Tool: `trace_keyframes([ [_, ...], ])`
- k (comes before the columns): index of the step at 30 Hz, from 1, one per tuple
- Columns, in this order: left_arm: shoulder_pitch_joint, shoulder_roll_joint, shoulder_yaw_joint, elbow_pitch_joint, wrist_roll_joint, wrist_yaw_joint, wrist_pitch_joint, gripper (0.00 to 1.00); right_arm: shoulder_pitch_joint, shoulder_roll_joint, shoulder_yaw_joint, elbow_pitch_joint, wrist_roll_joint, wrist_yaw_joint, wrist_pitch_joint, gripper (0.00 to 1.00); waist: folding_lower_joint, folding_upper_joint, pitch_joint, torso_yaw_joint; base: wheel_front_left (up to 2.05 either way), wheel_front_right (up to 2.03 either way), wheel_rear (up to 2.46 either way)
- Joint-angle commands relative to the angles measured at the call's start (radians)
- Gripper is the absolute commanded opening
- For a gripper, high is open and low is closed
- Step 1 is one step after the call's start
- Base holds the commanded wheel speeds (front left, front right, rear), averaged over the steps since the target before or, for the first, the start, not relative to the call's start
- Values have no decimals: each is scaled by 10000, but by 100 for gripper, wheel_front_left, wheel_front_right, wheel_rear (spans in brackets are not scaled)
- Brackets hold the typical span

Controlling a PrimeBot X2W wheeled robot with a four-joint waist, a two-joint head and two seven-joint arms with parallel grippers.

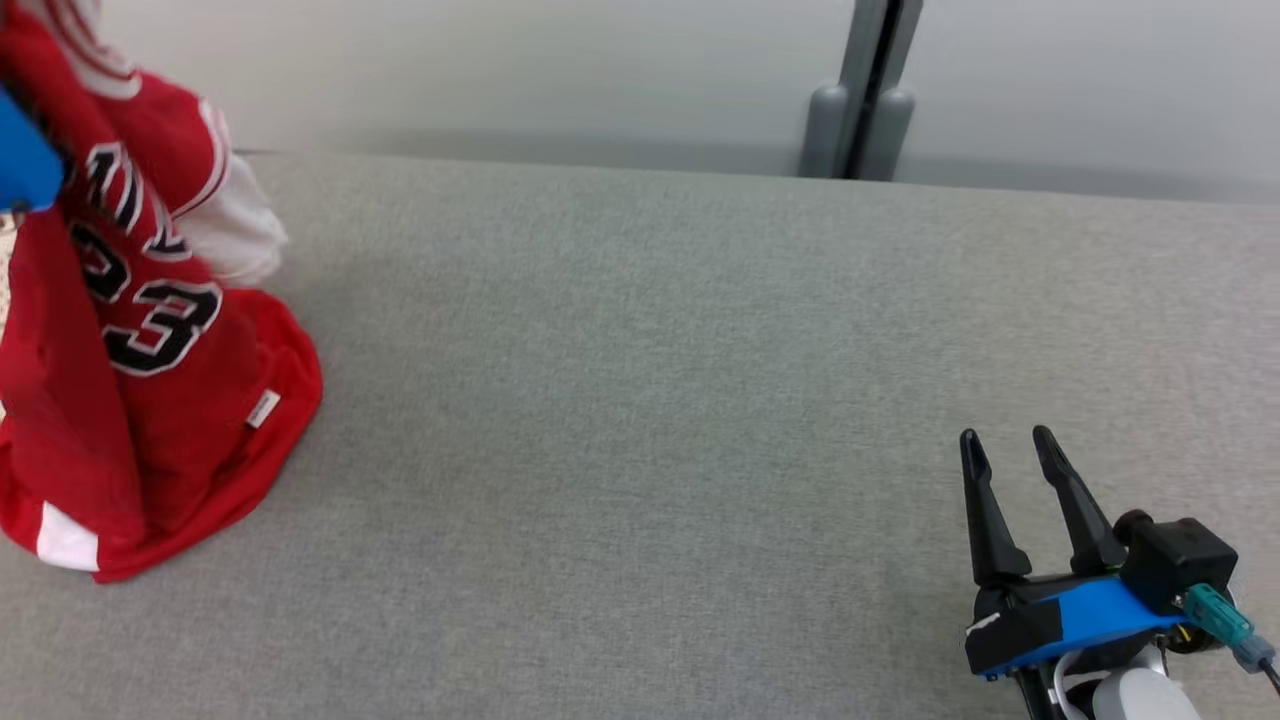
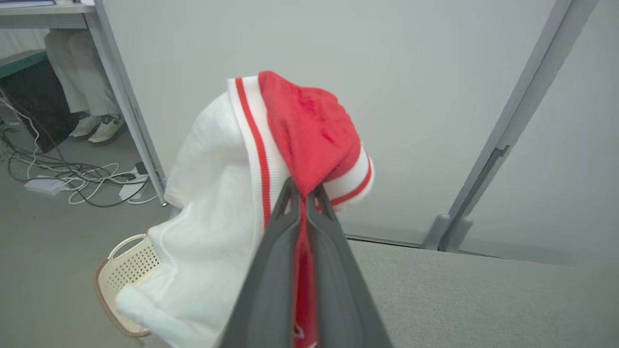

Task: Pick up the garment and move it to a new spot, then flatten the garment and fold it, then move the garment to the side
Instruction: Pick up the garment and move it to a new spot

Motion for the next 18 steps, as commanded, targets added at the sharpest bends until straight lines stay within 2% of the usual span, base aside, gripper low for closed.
trace_keyframes([
  [1, -394, -206, -179, -309, 49, -109, 24, 0, 170, -46, -12, 108, 78, 5, -84, 100, 2, 0, -428, -370, 0, 0, 0],
  [10, -1606, -1222, -837, -1342, -250, -468, -107, 0, 322, -44, 64, 319, 231, 5, -209, 100, 2, 0, -953, -1567, 0, 0, 0],
  [18, -2169, -2110, -1273, -1274, -554, -645, -326, 0, 297, -45, 139, 397, 380, 5, -281, 100, 2, 0, -858, -2726, 0, 0, 0],
])
